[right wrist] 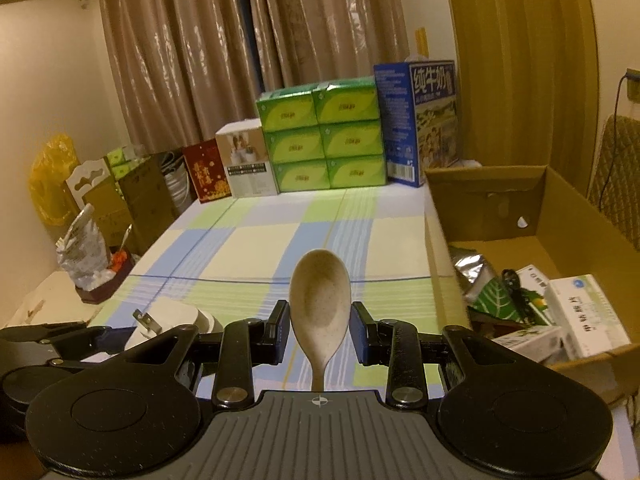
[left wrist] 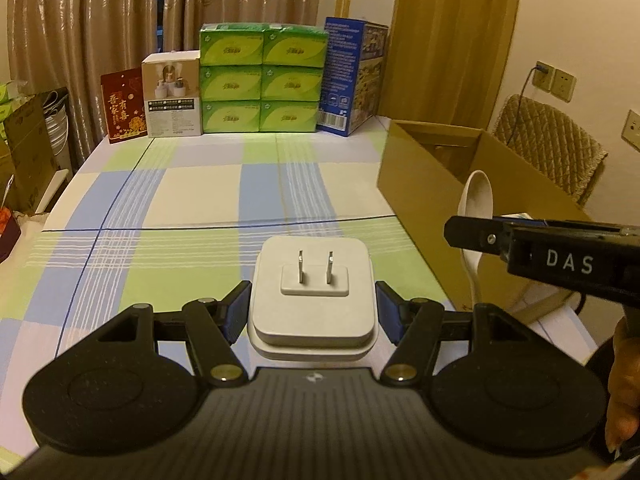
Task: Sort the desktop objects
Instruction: 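Lift and carry the white plug and spoon over the cardboard box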
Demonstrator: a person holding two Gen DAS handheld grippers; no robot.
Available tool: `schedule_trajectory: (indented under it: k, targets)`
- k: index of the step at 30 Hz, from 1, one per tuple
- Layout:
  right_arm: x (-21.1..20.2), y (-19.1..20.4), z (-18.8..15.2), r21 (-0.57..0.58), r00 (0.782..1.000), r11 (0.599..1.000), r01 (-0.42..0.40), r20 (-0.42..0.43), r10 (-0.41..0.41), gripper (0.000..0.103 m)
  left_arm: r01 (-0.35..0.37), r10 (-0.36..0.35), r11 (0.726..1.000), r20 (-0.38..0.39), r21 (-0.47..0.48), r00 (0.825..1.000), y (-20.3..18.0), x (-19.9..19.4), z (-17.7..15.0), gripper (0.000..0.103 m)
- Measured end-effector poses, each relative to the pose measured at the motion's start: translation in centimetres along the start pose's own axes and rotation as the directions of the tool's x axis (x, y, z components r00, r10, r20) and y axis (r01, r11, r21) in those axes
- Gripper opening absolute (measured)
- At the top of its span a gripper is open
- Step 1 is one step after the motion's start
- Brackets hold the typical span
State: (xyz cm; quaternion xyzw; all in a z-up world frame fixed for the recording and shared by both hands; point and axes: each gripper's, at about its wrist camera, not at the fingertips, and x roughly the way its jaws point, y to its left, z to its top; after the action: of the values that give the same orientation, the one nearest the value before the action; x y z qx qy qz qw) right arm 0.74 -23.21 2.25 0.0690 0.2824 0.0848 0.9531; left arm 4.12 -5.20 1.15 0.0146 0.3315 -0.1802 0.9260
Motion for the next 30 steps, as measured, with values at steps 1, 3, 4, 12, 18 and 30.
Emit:
schedule_trajectory:
  k: [1,3,4,12,18,30]
  targets:
    - [-0.4,-0.1,0.0,0.001,1.000,1.000,0.002,0.002,-0.002,0.029,0.003,-0.003,1.000,0.000,0.002,1.000,-0.3,-0.3,-0.1,0.060]
    - [-1.4,-0.3,-0.1,0.004,1.000,1.000,0.007,0.009,-0.007,0.029,0.011,-0.011,1.000,0.002,0.003,1.000,-1.0,-0.9,-0.3,0.060]
    - [-1.9,-0.5,-0.1,0.006,1.000,1.000,0.011,0.012,-0.011,0.029,0.015,-0.015,1.000,0.003,0.005,1.000,-1.3,-1.2,-0.3,0.060]
    - [-5.5,-2.3,0.1,0.022,0.998,0.998,0.051,0.037,-0.052,0.029,0.064,-0.064,0.998,0.009,0.027,0.998,-4.3,-2.6,-0.5,0.060]
    - [-8.6,-5.0,0.2,0.040,0.991,0.992,0.119,0.055,-0.121,0.029,0.117,-0.118,0.992,0.022,0.054,0.993,-7.2,-3.3,0.2,0.060]
    - [-12.5,-11.4,1.9,0.104,0.957,0.959,0.264,0.096,-0.274,0.029,0.227,-0.232,0.967,0.032,0.116,0.972,-13.7,-2.8,2.7,0.060]
